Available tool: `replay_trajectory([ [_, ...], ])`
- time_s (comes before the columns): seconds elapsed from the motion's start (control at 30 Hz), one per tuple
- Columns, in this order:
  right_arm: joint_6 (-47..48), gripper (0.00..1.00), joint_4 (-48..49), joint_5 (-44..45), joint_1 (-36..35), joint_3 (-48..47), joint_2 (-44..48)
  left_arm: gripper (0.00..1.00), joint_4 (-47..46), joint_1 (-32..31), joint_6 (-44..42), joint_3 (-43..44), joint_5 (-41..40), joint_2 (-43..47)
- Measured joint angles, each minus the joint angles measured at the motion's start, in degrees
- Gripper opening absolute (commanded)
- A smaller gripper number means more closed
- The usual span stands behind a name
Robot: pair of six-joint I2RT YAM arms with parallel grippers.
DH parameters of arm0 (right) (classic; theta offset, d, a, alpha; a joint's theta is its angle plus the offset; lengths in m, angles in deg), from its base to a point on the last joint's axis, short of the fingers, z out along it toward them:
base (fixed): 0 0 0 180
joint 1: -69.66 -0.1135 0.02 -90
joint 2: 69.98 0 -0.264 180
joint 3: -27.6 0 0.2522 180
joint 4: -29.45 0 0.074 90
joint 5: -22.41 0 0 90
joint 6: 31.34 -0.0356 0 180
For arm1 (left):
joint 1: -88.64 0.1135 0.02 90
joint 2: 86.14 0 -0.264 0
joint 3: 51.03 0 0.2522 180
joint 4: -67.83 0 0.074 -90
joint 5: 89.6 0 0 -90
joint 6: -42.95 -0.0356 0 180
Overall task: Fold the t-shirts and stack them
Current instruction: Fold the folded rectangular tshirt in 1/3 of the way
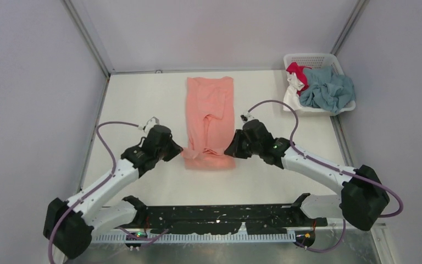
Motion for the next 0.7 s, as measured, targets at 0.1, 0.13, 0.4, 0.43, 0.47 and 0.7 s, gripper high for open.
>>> replay_trajectory([
  [0.1, 3.6, 0.13, 0.1, -1.2, 3.7, -5.3, -5.4, 0.00, -2.6, 5.0, -3.6, 4.9, 2.2, -10.8],
  [0.13, 4.8, 0.13, 0.1, -1.6, 5.0, -7.5, -7.6, 0.00, -3.0, 6.3, -5.2, 8.3, 3.4, -15.7],
  [0.4, 10.9, 0.13, 1.3, -3.9, 13.0, -19.6, -21.3, 0.00, -7.1, 11.1, -11.8, 29.7, 11.0, -39.0],
  [0.43, 11.4, 0.13, 1.5, -4.0, 13.6, -20.6, -22.8, 0.00, -7.1, 11.6, -12.5, 31.2, 11.6, -41.0],
  [0.47, 11.7, 0.13, 1.6, -4.2, 14.1, -21.3, -24.0, 0.00, -7.1, 12.0, -12.7, 32.0, 11.8, -42.4],
  [0.7, 12.1, 0.15, 2.5, -5.3, 16.8, -25.3, -30.4, 0.00, -3.8, 14.6, -14.9, 37.5, 11.8, -48.9],
])
